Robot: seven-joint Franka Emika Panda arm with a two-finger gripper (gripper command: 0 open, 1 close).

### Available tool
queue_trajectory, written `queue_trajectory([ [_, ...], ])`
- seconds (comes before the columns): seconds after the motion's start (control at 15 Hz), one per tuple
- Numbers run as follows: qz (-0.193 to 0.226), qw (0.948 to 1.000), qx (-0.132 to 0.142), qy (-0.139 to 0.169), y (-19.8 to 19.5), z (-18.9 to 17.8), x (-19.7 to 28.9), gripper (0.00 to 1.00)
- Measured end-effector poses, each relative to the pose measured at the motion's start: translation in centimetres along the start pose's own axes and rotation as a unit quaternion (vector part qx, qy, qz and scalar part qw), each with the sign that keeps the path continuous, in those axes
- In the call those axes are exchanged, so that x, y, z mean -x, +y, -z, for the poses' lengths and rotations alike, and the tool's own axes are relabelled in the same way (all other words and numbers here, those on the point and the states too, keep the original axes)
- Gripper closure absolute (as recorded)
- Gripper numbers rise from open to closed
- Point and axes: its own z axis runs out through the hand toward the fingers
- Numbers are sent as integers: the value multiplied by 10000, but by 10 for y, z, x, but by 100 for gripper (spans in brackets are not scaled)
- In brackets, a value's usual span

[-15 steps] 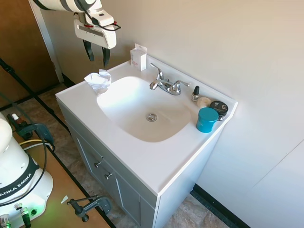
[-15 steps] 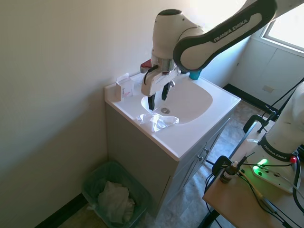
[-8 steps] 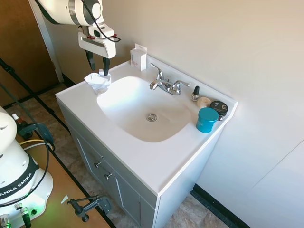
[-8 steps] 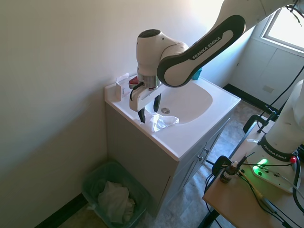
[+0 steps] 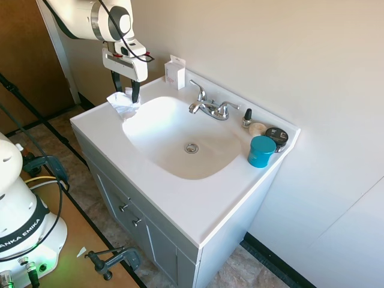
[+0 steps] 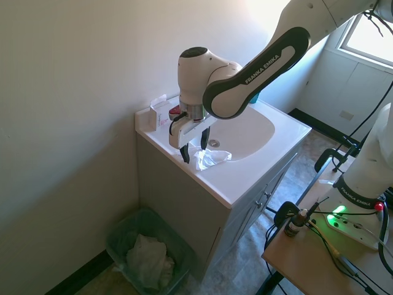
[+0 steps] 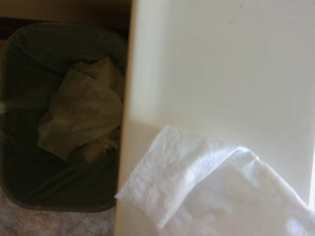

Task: Throw the tissue in the trash bin

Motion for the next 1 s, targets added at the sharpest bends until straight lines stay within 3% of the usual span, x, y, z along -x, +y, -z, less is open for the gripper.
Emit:
queue_trajectory([
  [1.0, -138, 9998, -35, -119, 4, -2, -10, 100],
])
